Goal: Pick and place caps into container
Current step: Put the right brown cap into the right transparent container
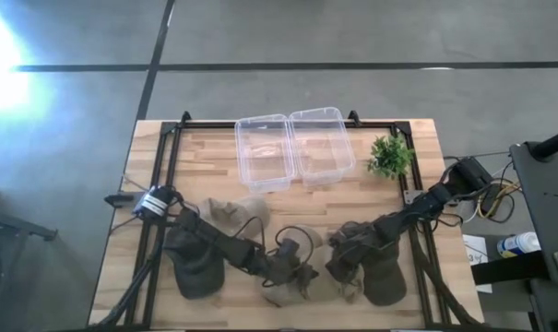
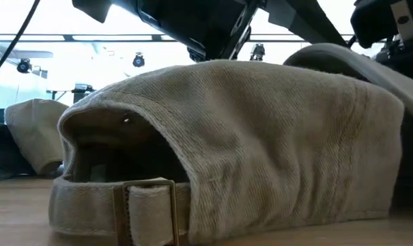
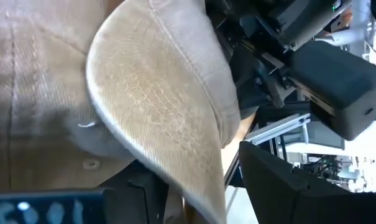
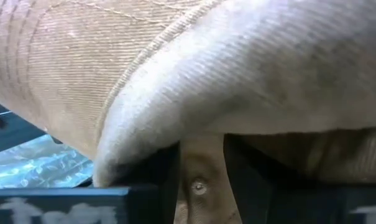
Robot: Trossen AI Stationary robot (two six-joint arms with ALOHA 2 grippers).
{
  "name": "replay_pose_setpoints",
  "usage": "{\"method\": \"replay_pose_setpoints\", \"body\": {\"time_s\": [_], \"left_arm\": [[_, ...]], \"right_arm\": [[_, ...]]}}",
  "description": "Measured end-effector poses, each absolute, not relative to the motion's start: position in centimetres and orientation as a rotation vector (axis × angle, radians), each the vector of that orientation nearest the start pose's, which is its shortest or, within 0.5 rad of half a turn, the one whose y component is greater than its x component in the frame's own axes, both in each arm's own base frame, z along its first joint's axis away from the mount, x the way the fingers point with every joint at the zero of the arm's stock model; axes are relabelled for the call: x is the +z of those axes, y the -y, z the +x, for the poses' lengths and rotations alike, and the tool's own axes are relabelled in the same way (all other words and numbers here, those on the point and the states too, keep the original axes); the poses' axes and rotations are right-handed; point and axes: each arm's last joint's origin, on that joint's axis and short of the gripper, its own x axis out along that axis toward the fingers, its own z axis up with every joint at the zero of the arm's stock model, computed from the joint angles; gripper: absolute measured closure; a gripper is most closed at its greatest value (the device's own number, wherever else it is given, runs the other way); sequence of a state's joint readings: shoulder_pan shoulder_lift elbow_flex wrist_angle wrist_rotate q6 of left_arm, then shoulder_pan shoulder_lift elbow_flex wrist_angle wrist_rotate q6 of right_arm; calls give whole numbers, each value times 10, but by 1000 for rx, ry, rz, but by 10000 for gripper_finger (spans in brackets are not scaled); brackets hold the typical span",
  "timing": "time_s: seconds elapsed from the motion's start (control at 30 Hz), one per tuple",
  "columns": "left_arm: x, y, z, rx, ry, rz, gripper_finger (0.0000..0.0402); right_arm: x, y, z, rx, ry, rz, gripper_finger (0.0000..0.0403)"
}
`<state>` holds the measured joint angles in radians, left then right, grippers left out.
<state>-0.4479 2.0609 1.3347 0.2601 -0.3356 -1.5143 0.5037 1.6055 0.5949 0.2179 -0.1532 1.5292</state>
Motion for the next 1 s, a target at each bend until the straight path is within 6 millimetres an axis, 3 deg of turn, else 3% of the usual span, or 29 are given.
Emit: {"method": "replay_pose_setpoints", "body": {"time_s": [0.2, 0.43, 0.5, 0.67, 0.87, 1.0], "left_arm": [[182, 186, 416, 154, -458, -1255, 247], [193, 188, 416, 124, -493, -1212, 379], [202, 187, 414, 126, -467, -1203, 389], [246, 178, 399, 183, -413, -1102, 391], [313, 149, 360, 439, -237, -948, 393], [361, 132, 337, 524, -57, -870, 394]], "right_arm": [[129, -139, 244, -84, -1041, 1219, 282], [148, -138, 244, -8, -985, 1206, 282], [156, -137, 242, 21, -961, 1204, 282], [188, -133, 234, 129, -858, 1196, 282], [246, -126, 208, 336, -591, 1053, 282], [273, -114, 187, 297, -397, 969, 282]]}}
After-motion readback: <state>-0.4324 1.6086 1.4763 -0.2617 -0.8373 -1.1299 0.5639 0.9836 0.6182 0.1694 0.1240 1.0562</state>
